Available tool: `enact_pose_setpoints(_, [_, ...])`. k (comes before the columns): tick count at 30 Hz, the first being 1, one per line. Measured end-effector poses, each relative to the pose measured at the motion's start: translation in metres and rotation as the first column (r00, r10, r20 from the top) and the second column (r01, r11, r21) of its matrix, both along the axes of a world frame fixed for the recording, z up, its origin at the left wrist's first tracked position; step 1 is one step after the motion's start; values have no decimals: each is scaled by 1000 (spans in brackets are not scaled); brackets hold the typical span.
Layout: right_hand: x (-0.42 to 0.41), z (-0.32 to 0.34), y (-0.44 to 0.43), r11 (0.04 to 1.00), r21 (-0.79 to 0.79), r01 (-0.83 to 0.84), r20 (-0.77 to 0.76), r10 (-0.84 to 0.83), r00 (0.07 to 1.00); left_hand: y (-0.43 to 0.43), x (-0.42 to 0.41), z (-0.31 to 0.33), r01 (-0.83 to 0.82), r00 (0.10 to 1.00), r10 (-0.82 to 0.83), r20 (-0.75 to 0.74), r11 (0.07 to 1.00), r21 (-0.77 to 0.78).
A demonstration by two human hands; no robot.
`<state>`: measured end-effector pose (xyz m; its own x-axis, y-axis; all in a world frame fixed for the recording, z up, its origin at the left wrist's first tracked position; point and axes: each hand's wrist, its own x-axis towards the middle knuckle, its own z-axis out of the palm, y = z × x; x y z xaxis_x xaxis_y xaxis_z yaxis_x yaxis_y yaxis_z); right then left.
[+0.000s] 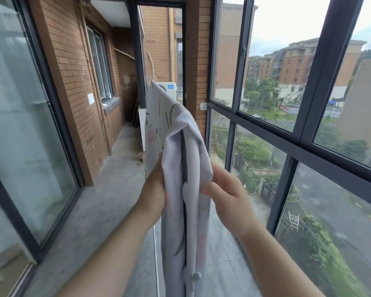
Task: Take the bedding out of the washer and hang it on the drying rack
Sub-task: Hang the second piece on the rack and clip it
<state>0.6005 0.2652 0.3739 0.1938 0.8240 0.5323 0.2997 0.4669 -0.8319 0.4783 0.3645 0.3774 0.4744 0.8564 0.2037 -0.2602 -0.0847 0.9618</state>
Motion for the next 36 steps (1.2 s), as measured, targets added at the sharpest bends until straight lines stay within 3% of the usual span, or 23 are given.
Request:
enact_pose_setpoints(4, [-15,-11,-2,973,-59,223,-8,-224,975,-9,-14,-18,31,999,-15,-46,929,368])
enact_pose_setpoints(8, [-25,-19,2,923,-128,363,2,-366,931,-21,-17,-24,-165,961,260,-97,817,552])
enact_pose_setpoints(13, [-31,-35,1,845,-213,491,112,-478,871,-33,-17,-34,-249,896,403,-185,804,541])
enact_pose_setpoints(16, [-27,-45,-2,759,-142,636,189,-610,770,-32,-16,-50,-297,840,492,-227,769,567])
enact_pose_setpoints(18, [-22,-52,-4,715,-108,691,156,-674,722,-33,-17,-60,-308,810,519,-274,773,554])
enact_pose_setpoints(22, [-25,-71,0,752,-298,588,270,-525,807,-31,-10,-81,-295,738,514,-437,829,476])
enact_pose_setpoints(25, [-14,-94,0,710,-461,532,305,-436,847,-29,-13,-102,-316,672,517,-530,848,426])
enact_pose_setpoints(30, [26,-113,-12,675,-419,607,315,-519,795,-22,-36,-128,-392,587,576,-569,817,422])
enact_pose_setpoints(36, [30,-139,-21,697,-439,567,507,-330,797,-43,-26,-173,-344,479,542,-691,840,420])
